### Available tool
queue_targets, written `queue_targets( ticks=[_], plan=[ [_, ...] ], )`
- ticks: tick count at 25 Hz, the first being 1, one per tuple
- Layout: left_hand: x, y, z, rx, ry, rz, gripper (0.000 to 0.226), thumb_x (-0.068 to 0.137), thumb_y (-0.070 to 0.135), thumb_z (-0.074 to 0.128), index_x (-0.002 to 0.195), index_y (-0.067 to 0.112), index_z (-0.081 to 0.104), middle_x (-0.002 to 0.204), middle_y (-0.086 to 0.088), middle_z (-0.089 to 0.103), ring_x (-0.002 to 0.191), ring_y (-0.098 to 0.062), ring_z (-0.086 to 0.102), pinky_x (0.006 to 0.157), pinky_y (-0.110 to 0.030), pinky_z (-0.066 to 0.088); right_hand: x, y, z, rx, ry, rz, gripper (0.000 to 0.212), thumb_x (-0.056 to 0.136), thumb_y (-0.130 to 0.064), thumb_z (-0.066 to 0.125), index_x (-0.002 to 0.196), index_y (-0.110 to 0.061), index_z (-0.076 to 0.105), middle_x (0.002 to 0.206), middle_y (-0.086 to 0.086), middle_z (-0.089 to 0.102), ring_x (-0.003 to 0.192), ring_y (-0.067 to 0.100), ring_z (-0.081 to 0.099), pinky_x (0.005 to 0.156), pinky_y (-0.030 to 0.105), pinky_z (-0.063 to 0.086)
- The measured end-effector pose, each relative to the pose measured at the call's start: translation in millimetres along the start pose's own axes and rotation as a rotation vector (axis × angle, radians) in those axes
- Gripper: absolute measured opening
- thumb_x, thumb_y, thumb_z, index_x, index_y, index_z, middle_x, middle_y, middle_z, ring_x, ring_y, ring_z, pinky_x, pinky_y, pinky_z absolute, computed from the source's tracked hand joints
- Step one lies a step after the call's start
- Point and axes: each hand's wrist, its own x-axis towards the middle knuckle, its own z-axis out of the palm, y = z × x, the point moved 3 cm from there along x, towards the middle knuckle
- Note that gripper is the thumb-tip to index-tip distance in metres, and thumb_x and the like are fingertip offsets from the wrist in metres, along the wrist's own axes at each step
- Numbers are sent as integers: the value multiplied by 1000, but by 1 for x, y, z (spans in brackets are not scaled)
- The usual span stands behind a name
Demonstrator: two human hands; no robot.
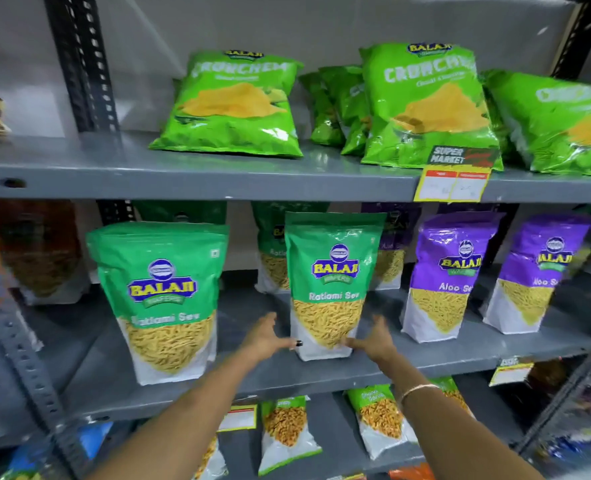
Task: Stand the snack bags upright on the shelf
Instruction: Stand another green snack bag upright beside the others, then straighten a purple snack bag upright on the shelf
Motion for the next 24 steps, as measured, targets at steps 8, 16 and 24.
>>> queue_targets(
  ticks=[8, 16, 24],
  plan=[
    [14, 9, 53, -28, 300, -105, 60, 68, 21, 78, 117, -4, 53, 126, -21, 59, 115, -33, 56, 91, -40, 45, 34, 14, 12, 82, -233, -182, 72, 62, -3, 81, 125, -3, 47, 128, 18, 57, 119, 34, 52, 95, 42, 45],
    [2, -4, 29, 33, 312, -95, 55, 70, 20, 76, 116, -1, 55, 124, -18, 62, 112, -33, 57, 90, -39, 46, 23, 2, 37, 74, -263, -176, 74, 60, -10, 84, 123, -3, 48, 128, 19, 57, 120, 34, 52, 100, 47, 45],
    [-4, 8, 15, 528, -3, -279, 64, 76, 36, 69, 127, 3, 49, 135, -12, 55, 121, -26, 55, 92, -31, 47, 4, -4, 16, -12, -261, -143, 86, 67, -13, 81, 136, -2, 31, 138, 17, 48, 126, 31, 46, 102, 39, 41]
  ],
)
